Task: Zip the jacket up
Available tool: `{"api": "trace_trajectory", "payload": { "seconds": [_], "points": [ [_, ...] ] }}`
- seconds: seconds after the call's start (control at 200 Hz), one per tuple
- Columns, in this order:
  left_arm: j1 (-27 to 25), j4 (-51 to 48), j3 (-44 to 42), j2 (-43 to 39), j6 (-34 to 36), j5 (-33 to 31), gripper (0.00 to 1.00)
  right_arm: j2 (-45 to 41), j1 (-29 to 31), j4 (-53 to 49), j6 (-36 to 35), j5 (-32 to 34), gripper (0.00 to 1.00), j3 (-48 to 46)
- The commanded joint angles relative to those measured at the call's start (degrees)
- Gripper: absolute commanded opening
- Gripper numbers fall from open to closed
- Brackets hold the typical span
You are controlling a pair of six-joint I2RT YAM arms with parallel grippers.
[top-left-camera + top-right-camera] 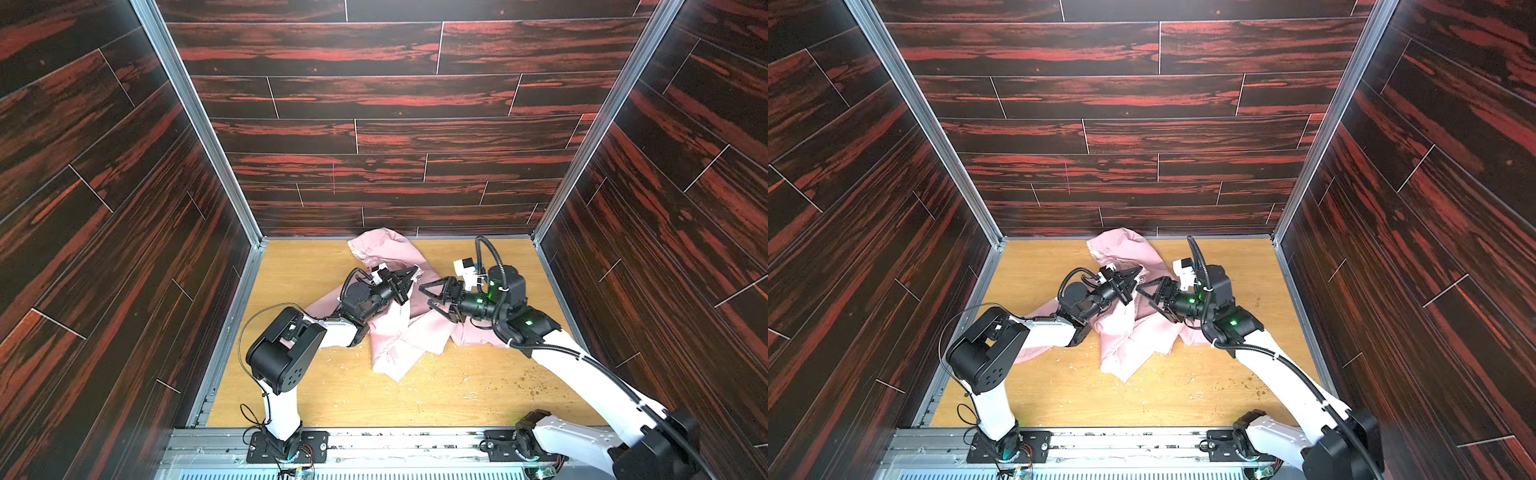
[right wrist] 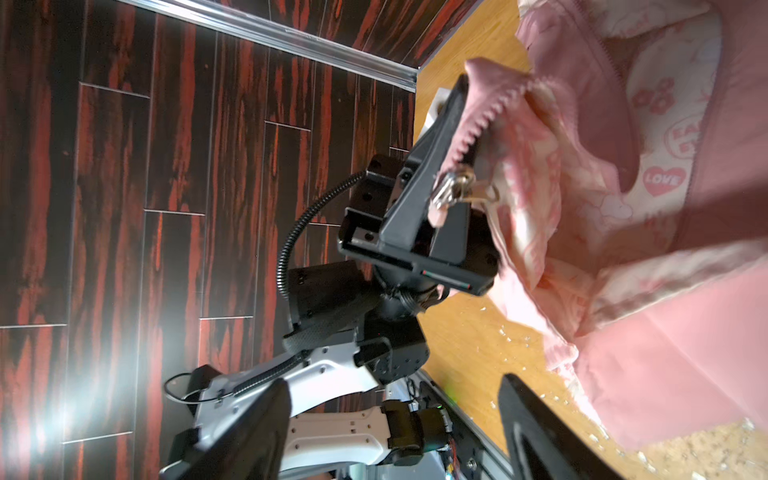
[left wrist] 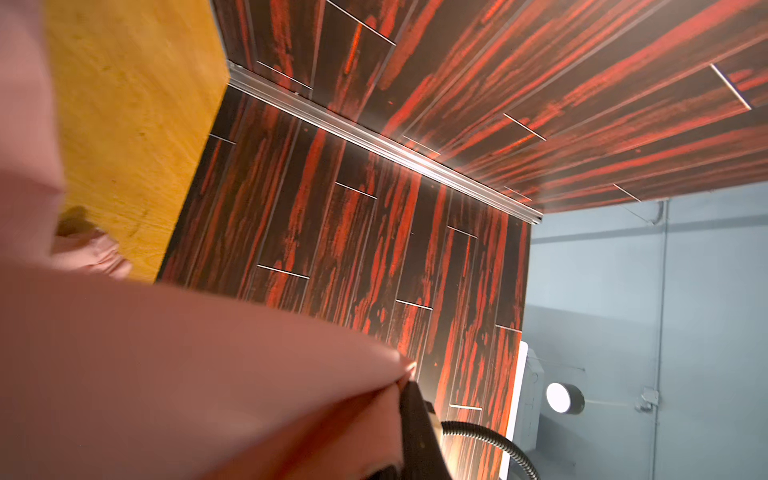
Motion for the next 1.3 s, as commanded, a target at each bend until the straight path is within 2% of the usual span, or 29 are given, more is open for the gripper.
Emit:
{"api": "trace_trajectory", "payload": {
  "seconds": [0.0,0.095,0.185,0.326,0.391,0.606,0.892,0.942,1.022,1.072,1.097,1.122,1.292],
  "points": [
    [0.2,3.8,0.8,-0.2,-0.2,1.1,0.0,-3.2,-1.2,-7.0,-3.1,3.2,0.83,3.4],
    [0.3,3.7,-0.4,-0.3,-0.3,1.2,0.0,-4.1,-3.5,-11.5,-5.0,4.8,0.8,4.5],
    [0.4,2.9,-1.7,-1.0,0.3,1.7,0.0,-3.7,-6.9,-17.1,-4.8,7.6,0.71,4.8],
    [1.0,1.7,-4.3,-2.3,0.9,2.0,0.0,0.8,-13.6,-28.1,-6.6,8.1,0.71,3.8],
    [1.2,1.6,-5.4,-2.7,1.0,2.1,0.0,3.6,-15.6,-29.8,-7.8,8.6,0.73,1.2],
    [1.2,1.6,-8.7,-3.7,1.1,2.4,0.0,10.5,-16.8,-21.5,-6.9,10.6,0.75,-6.0],
    [1.5,2.5,-10.1,-4.4,0.5,2.6,0.0,22.8,-16.6,-9.8,-5.3,8.2,0.73,-4.8],
    [1.8,2.9,-10.5,-4.5,0.3,2.5,0.0,24.7,-16.6,-9.7,-6.2,7.6,0.67,-2.9],
    [2.6,3.2,-11.3,-5.0,0.2,2.5,0.0,27.6,-16.6,-11.4,-8.8,6.5,0.43,1.4],
    [3.2,3.2,-11.4,-5.4,0.2,2.8,0.0,28.8,-16.8,-13.7,-11.3,6.8,0.23,5.2],
    [3.5,3.3,-11.4,-5.4,0.2,3.0,0.0,29.3,-16.9,-15.1,-12.8,7.1,0.09,7.3],
    [3.9,3.3,-11.2,-5.6,0.2,3.1,0.0,29.9,-17.1,-16.8,-14.2,7.5,0.0,9.7],
    [6.1,2.0,-8.1,-7.2,2.5,4.8,0.0,34.0,-18.6,-28.0,-29.9,10.8,0.0,31.6]
  ]
}}
